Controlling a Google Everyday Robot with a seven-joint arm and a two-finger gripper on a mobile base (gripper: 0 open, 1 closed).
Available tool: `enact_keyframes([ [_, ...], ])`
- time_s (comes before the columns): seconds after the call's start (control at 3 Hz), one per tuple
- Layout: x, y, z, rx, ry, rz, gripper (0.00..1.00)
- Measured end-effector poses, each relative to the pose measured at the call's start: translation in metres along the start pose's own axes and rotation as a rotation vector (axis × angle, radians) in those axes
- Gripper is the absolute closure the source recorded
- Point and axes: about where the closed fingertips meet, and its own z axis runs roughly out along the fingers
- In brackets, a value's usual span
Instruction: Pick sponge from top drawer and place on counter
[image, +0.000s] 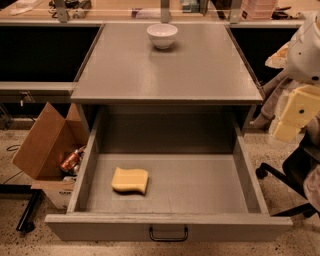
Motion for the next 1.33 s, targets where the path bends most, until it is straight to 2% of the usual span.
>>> enact_keyframes([
  [0.33, 0.0, 0.0, 0.0, 0.0, 0.0, 0.0, 0.0],
  [0.67, -0.027, 0.003, 0.017, -0.022, -0.058, -0.028, 0.0],
  [1.0, -0.067, 0.009, 0.045, -0.087, -0.153, -0.028, 0.0],
  [1.33, -0.128, 0.026, 0.063, -0.151, -0.249, -0.049, 0.0],
])
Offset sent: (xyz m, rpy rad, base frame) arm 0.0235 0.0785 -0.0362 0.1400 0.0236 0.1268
